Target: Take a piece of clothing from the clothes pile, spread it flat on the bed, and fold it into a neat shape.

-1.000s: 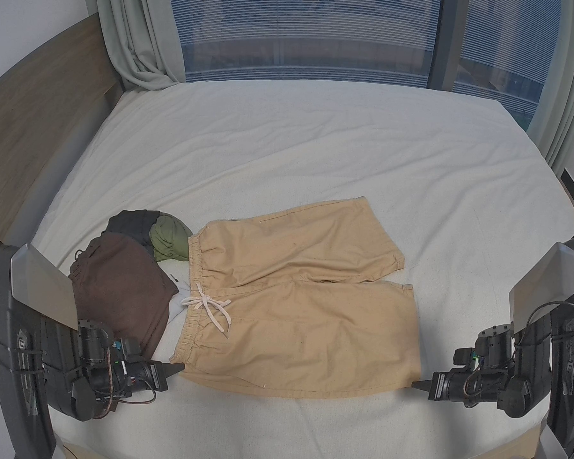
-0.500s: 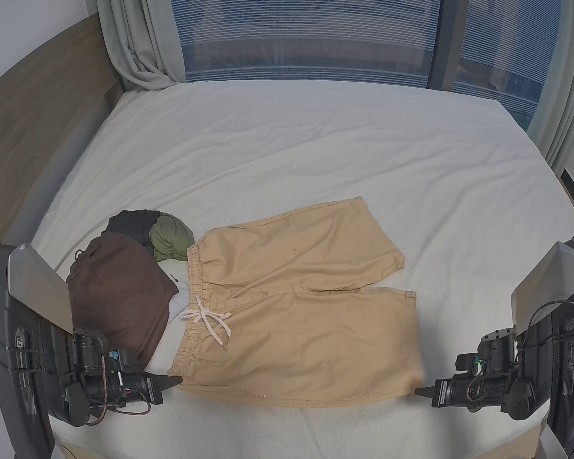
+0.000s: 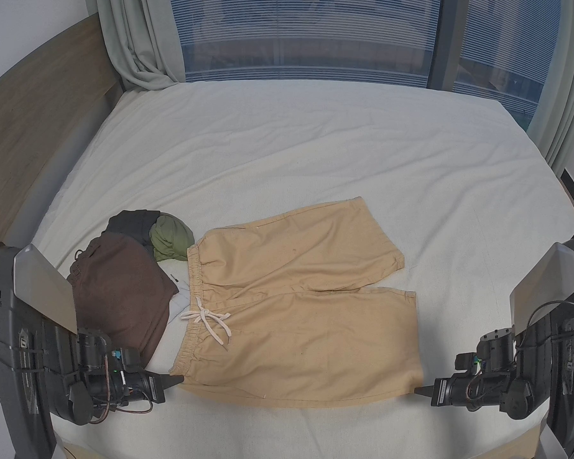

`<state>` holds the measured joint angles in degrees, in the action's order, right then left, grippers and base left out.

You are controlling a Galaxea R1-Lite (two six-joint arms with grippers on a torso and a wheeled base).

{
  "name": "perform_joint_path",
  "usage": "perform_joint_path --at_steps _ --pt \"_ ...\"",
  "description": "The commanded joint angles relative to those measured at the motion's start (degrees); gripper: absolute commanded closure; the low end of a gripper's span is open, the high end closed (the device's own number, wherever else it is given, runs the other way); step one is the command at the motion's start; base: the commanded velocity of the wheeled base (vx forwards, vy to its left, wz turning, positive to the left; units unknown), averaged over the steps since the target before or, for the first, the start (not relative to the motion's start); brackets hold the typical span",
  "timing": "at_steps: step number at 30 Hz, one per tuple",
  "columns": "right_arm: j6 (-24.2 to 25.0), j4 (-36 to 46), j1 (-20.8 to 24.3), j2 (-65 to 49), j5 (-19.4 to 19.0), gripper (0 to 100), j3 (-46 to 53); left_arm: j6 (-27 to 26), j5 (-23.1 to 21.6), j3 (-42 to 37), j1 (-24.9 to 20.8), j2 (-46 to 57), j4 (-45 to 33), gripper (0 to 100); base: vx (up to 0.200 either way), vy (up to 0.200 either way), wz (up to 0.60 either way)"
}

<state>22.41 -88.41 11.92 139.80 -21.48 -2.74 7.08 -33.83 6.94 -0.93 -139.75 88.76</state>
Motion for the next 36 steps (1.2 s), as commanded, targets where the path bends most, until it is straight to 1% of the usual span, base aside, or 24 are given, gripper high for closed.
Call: perform_joint_path --at_steps 1,8,11,12,13,17,20,27,33,36 --pt "0.09 -0.01 0.03 0.21 -0.05 100 0.28 -0.05 0.08 0.36 -0.22 -0.78 0.10 100 0.000 0.000 0.00" --pt "0.27 -0.01 0.03 0.03 -0.14 100 0.55 0.12 0.25 1.06 -0.22 -0.43 0.19 100 0.000 0.000 0.00" --pt "0.27 -0.10 0.21 -1.37 -2.25 100 1.34 0.56 0.08 2.20 -0.22 0.45 0.27 100 0.000 0.000 0.00" --pt "0.27 -0.10 0.21 -1.37 -2.25 100 1.34 0.56 0.08 2.20 -0.22 0.45 0.27 100 0.000 0.000 0.00" --pt "-0.26 -0.01 0.12 -3.75 -3.48 100 1.34 0.74 0.08 3.26 -0.22 1.33 0.27 100 0.000 0.000 0.00" --pt "-0.35 -0.01 -0.06 -7.00 -3.66 100 1.16 1.79 0.17 5.28 -0.13 2.64 0.27 100 0.000 0.000 0.00" --pt "-0.26 -0.01 -0.32 -10.51 -3.74 100 1.07 3.99 0.34 6.60 -0.22 4.14 0.27 100 0.000 0.000 0.00" --pt "-0.08 0.08 -0.32 -14.65 -3.83 100 1.07 8.47 0.69 6.16 -0.92 9.15 0.27 100 0.000 0.000 0.00" --pt "0.09 0.08 -0.23 -15.70 -3.83 100 1.16 9.00 0.87 5.72 -1.27 11.78 0.27 100 0.000 0.000 0.00" --pt "0.27 0.08 -0.32 -17.11 -3.74 100 0.90 10.23 0.96 6.07 -1.36 12.75 0.27 100 0.000 0.000 0.00"
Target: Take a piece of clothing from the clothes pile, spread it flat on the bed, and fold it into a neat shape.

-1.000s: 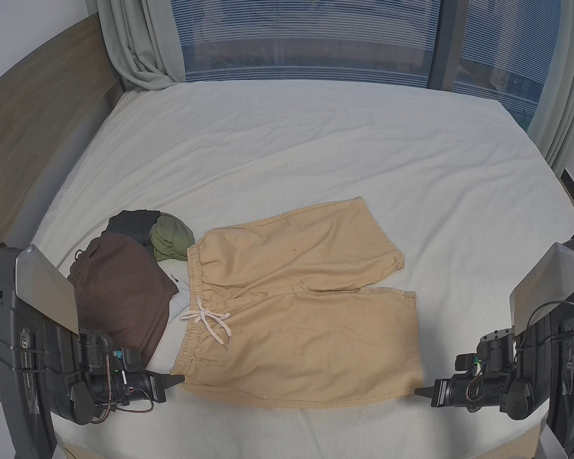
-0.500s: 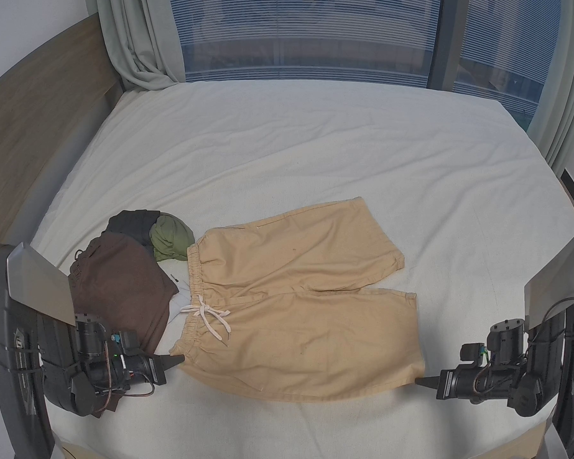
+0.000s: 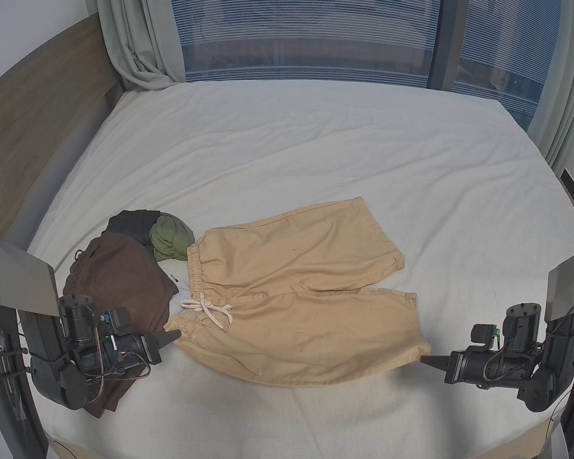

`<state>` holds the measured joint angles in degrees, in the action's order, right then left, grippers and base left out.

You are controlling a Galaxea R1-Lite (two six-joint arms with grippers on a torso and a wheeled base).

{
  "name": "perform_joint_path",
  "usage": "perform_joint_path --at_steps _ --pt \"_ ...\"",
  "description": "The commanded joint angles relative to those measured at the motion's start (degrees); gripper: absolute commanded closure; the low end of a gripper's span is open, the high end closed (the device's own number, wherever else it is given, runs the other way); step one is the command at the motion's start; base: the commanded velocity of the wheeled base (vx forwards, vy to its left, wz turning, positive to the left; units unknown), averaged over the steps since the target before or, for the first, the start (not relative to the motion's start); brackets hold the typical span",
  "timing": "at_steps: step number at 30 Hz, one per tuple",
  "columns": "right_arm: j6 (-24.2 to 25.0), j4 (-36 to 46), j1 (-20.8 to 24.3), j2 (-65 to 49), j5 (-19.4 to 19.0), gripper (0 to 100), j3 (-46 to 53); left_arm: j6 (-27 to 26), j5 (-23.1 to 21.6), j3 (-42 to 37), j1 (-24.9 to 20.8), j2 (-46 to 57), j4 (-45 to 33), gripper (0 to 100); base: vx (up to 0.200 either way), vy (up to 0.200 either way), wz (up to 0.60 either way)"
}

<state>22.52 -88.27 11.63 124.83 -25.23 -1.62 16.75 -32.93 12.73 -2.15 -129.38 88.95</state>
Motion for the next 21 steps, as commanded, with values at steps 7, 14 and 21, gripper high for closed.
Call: perform_joint_path --at_steps 7,14,21 --pt "0.77 -0.06 -0.03 -4.60 0.01 100 -1.10 2.06 0.14 0.72 -0.67 3.96 0.08 100 0.000 0.000 0.00" --pt "2.27 0.03 -0.03 -6.36 0.19 100 -4.00 2.67 0.85 1.51 -1.11 4.13 0.08 100 0.000 0.000 0.00" --pt "2.62 0.38 -0.20 -6.53 0.54 100 -8.31 4.87 3.48 3.18 -2.07 4.05 0.08 100 0.000 0.000 0.00"
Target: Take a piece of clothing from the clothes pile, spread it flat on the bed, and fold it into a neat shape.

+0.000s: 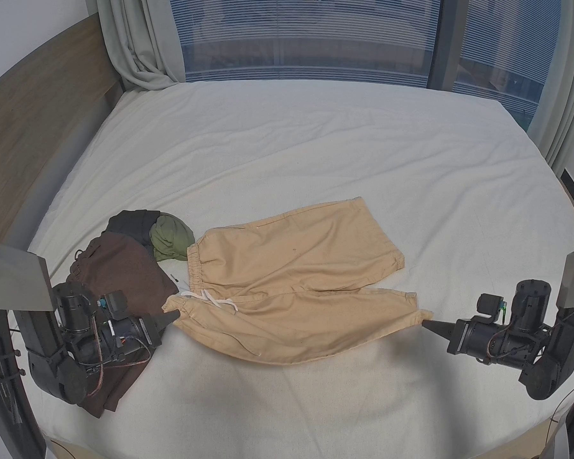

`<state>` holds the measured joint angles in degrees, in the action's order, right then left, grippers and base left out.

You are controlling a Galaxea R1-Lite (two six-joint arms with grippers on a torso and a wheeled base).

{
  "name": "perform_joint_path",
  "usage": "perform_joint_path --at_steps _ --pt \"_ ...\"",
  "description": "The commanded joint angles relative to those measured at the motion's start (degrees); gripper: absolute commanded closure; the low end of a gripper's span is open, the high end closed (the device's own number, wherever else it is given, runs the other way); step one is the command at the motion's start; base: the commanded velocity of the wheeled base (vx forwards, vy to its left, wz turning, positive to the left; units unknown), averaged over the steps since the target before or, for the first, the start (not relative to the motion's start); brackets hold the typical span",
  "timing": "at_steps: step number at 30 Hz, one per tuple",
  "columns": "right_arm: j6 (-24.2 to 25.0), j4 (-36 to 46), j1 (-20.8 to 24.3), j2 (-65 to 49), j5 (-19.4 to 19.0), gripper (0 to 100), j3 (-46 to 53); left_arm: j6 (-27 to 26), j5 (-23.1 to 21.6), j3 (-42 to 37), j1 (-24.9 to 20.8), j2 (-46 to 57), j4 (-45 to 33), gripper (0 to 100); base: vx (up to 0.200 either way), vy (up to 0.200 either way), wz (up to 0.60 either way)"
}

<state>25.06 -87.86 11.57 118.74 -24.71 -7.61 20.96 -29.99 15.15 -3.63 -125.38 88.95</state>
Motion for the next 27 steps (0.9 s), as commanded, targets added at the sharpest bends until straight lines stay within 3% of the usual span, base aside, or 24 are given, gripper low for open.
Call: perform_joint_path --at_steps 1,10,20,27 --pt "0.07 -0.03 -0.32 -0.52 0.01 100 -3.03 0.84 0.81 1.11 -0.67 0.05 0.08 100 0.000 0.000 0.00" --pt "0.25 0.14 -1.64 -1.93 0.01 100 -9.09 5.85 5.29 4.89 -2.26 -0.04 0.08 100 0.000 0.000 0.00" --pt "2.53 0.76 -1.64 -2.54 0.01 100 -14.63 7.52 7.14 6.47 -3.40 0.05 0.08 100 0.000 0.000 0.00" --pt "2.45 7.61 -1.11 -5.01 -0.16 100 -21.13 9.37 9.51 7.96 -4.28 0.05 0.08 100 0.000 0.000 0.00"
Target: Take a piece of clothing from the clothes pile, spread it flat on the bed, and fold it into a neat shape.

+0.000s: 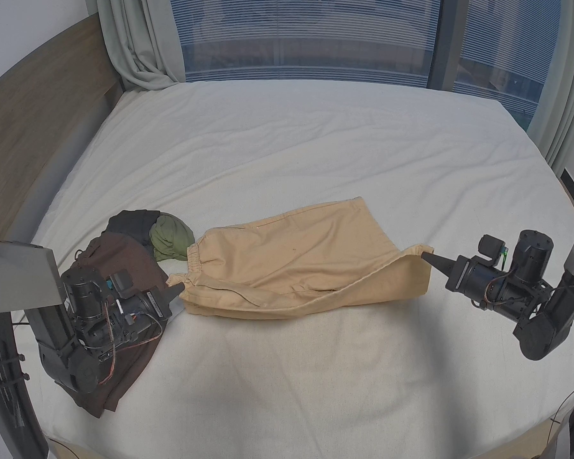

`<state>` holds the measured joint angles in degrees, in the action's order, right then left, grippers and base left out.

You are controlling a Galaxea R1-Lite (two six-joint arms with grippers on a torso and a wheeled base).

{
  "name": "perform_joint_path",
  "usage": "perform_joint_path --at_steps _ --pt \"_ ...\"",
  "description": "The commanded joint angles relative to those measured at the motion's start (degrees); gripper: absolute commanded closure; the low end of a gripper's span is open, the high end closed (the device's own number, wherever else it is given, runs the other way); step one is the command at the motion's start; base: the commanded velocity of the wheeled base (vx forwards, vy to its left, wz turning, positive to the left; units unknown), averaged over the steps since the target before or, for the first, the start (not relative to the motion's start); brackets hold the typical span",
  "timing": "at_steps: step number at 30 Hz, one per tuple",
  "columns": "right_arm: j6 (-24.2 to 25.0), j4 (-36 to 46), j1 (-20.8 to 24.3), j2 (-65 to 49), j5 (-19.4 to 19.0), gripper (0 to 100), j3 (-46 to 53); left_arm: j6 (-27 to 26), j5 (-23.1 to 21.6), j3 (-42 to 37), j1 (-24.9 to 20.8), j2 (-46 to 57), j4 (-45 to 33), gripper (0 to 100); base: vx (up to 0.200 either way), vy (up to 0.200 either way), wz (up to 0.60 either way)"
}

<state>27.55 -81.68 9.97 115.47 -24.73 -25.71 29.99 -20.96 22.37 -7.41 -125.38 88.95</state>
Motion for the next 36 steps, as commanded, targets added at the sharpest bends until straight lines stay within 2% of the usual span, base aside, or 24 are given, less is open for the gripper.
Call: perform_joint_path --at_steps 1,17,23,36 --pt "-0.04 2.58 0.57 -1.83 -0.23 100 -4.52 0.42 0.57 1.01 -0.76 0.05 0.08 100 0.000 0.000 0.00" --pt "-0.04 13.65 0.75 -6.48 -0.40 100 -14.63 3.23 2.76 3.73 -0.76 0.05 0.08 100 0.000 0.000 0.00" --pt "-0.04 18.57 0.75 -7.54 -0.40 100 -18.41 4.55 5.05 5.05 -0.76 -0.13 0.08 100 0.000 0.000 0.00" --pt "-0.04 20.15 0.14 -3.94 -0.40 100 -20.70 5.17 6.01 7.43 -0.76 -0.83 -0.01 100 0.000 0.000 0.00"
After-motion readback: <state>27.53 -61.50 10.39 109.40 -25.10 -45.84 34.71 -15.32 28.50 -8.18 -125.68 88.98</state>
